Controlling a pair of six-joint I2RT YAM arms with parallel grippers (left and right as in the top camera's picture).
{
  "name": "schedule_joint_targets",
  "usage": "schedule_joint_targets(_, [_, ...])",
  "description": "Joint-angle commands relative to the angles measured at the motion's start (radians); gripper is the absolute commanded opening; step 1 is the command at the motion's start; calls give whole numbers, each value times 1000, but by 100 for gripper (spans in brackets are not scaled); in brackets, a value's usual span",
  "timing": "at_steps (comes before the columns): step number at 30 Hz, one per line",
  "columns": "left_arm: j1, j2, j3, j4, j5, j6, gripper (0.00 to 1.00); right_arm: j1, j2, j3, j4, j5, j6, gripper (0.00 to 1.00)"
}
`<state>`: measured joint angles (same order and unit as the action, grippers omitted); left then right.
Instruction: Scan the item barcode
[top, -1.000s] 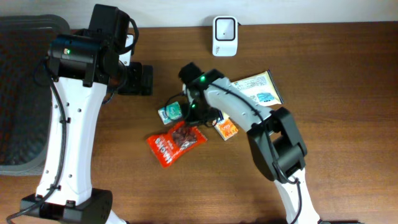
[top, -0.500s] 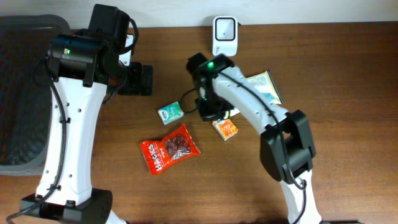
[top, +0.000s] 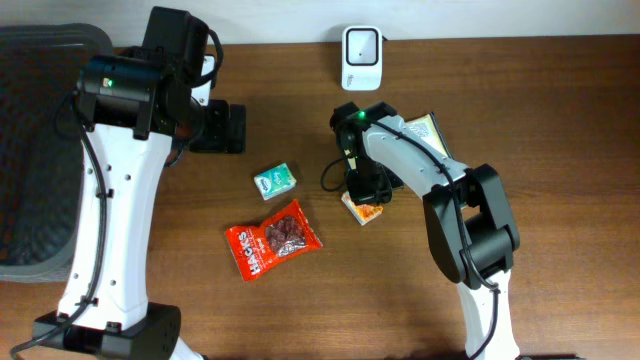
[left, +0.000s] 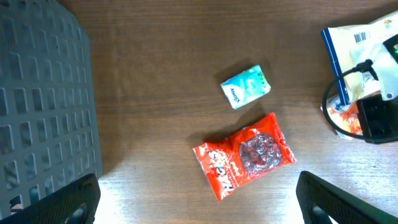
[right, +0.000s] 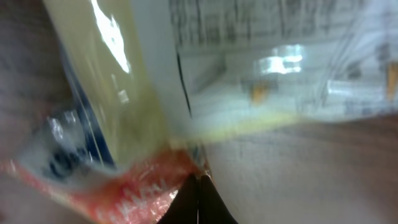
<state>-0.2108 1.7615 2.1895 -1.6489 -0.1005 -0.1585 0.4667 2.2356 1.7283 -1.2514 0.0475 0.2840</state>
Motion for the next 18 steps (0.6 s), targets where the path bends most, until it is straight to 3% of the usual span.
schedule_joint_targets(1, [2, -5, -2, 2, 7, -9, 99, 18, -18, -36, 62, -131, 1, 4])
schedule_joint_targets(6, [2, -5, -2, 2, 7, -9, 99, 88, -18, -66, 179, -310, 2, 4])
schedule_joint_targets(10, [2, -5, -2, 2, 7, -9, 99, 164, -18, -66, 231, -326, 78, 4])
schedule_joint_targets(18, [2, -5, -2, 2, 7, -9, 99, 189, -19, 23, 120, -383, 60, 4])
